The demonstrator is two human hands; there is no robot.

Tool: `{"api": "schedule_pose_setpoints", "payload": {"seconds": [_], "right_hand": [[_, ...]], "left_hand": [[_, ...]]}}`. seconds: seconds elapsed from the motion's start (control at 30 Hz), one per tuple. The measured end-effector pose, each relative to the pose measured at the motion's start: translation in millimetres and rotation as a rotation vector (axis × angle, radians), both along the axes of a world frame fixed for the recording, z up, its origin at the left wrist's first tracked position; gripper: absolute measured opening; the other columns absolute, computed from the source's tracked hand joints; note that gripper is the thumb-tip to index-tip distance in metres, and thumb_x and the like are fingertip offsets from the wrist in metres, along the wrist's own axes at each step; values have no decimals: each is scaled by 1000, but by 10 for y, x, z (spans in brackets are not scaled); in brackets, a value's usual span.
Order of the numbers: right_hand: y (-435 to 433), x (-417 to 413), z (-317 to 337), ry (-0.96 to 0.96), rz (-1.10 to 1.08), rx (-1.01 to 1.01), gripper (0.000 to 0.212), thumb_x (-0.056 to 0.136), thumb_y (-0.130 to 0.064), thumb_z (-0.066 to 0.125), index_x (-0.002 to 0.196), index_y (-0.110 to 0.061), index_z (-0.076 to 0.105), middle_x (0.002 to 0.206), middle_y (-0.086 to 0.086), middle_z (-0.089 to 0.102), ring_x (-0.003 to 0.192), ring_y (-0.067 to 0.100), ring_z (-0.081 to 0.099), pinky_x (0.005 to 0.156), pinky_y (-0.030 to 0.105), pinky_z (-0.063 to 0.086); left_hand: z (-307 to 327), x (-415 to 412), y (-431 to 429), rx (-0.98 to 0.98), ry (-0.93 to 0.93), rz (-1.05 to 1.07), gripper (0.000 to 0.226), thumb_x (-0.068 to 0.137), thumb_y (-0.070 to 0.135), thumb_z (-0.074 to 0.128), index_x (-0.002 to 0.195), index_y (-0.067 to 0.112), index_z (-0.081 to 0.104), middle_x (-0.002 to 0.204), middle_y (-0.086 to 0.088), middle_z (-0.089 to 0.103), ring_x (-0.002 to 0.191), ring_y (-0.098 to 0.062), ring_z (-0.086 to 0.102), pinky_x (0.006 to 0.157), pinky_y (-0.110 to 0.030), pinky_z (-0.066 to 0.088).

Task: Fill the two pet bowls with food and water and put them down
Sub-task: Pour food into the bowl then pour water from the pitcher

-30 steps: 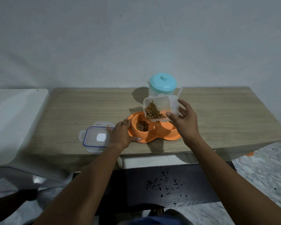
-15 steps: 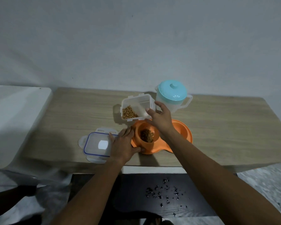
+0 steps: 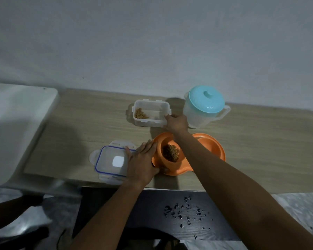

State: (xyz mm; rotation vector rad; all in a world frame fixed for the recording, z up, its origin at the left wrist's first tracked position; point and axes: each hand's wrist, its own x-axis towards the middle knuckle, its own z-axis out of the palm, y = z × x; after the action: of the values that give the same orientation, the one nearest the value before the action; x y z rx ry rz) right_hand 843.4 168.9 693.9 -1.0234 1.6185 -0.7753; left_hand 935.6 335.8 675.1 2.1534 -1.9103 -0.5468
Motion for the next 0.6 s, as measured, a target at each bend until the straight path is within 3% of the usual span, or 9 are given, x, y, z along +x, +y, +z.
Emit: {"api": "schedule_pose_setpoints", "payload": {"seconds": [0.03,0.2,0.37,0.5,0.6], "right_hand": [[19,1,1,32,-1,-14,17,91,-33,70,93,-17,76,87,6,73,92,31,71,88,51,60],[169,-82,93,82,56,-50,48,90,-42,68,126,-9,71,122,12,73,115,30,66,102,49,53],[504,-375,330,86,124,-178,49,93,-40,68,132,-11,67,127,5,71,118,21,64,102,42,52],[695,-757,508,75,-24,-306,34,93,-32,69,122,-14,72,108,-2,74,103,13,67,93,32,53],[621,-1027,662,100,-230,-439,16,89,-24,71,101,-14,75,96,-2,73,89,10,66,86,34,55]], "left_hand": [[3,0,6,7,7,-2,99,81,52,70,158,30,12,165,7,16,152,-15,12,113,-64,-13],[68,-4,-1,33,40,-7,98,80,55,69,157,30,14,165,6,18,152,-17,14,116,-66,-6],[204,3,-29,66,113,8,105,63,72,73,151,34,29,153,5,42,144,-21,34,115,-67,2],[405,-128,-147,59,54,48,109,50,88,64,141,34,39,135,3,59,131,-29,49,113,-65,19],[501,-325,-273,65,-14,37,127,44,96,55,148,25,36,145,-2,52,133,-30,47,109,-57,33]]}}
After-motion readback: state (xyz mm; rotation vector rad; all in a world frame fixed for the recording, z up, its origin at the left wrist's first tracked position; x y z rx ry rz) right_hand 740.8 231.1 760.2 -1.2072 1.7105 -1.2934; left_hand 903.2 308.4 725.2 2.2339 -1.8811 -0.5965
